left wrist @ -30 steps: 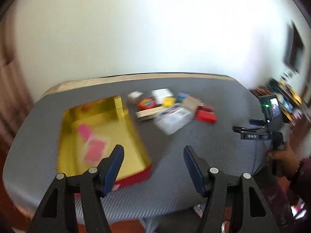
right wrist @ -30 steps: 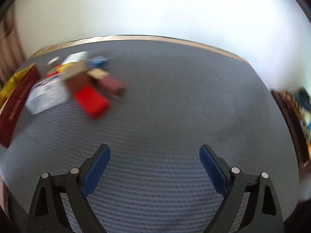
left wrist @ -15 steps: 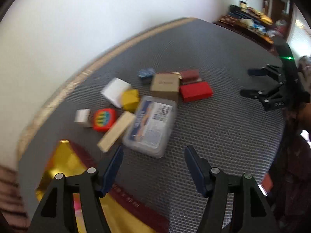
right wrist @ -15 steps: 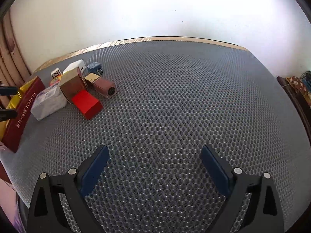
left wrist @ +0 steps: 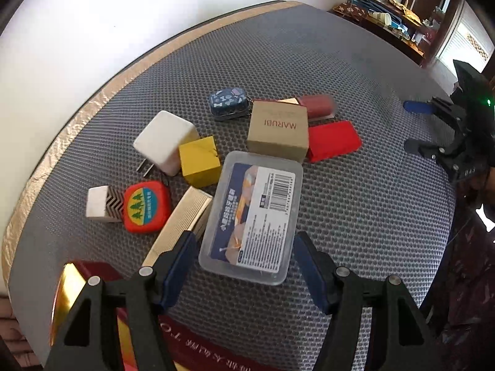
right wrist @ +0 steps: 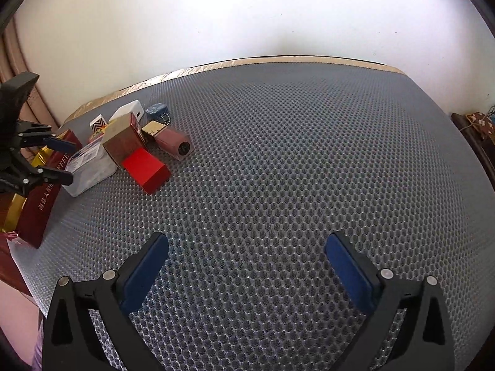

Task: Organize rigid objects
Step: 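Grasp the large clear labeled plastic box with the left gripper, then carry the large clear box toward the tin while the right gripper grasps the red block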

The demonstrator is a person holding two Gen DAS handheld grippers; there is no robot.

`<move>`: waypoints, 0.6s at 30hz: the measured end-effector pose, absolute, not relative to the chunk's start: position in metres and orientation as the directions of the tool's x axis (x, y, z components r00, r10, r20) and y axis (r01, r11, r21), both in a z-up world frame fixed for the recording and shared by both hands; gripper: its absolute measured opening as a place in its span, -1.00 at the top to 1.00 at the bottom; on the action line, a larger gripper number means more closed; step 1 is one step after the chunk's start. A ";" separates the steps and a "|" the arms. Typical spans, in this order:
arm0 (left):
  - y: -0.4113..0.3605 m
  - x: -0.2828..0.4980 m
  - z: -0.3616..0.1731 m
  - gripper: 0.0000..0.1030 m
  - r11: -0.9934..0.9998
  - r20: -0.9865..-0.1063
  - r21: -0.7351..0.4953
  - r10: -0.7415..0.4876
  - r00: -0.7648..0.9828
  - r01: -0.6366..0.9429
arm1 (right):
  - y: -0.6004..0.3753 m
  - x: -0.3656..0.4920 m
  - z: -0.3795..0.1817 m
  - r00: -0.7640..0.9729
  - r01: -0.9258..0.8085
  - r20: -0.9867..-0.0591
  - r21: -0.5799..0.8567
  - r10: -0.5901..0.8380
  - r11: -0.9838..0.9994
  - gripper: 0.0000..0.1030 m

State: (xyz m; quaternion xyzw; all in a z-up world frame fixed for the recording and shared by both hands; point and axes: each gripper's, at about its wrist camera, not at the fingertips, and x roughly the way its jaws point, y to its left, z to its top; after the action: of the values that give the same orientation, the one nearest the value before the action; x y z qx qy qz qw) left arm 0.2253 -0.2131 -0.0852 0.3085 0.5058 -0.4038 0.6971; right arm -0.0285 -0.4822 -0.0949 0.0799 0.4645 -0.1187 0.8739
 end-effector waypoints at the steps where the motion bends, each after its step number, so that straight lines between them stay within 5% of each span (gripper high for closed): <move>1: -0.214 0.227 -0.088 -0.31 0.482 -0.957 0.013 -0.248 0.151 0.876 | -0.482 -0.028 -0.095 0.539 0.281 -0.831 0.028 -0.134 0.959 -1.00; 10: -0.237 0.228 -0.115 -0.28 0.477 -0.979 -0.007 -0.181 0.090 0.879 | -0.477 -0.020 -0.099 0.531 0.280 -0.835 0.013 -0.144 0.960 -1.00; 18: -0.227 0.211 -0.099 -0.20 0.602 -0.949 -0.092 -0.294 0.113 0.793 | -0.473 -0.014 -0.102 0.516 0.275 -0.841 -0.019 -0.164 0.961 -1.00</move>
State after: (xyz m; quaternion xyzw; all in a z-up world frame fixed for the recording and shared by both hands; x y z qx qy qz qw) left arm 0.2114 -0.2266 -0.0992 0.2291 0.5448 -0.3829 0.7100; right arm -0.0135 -0.4731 -0.1022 0.0585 0.4757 -0.1264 0.8685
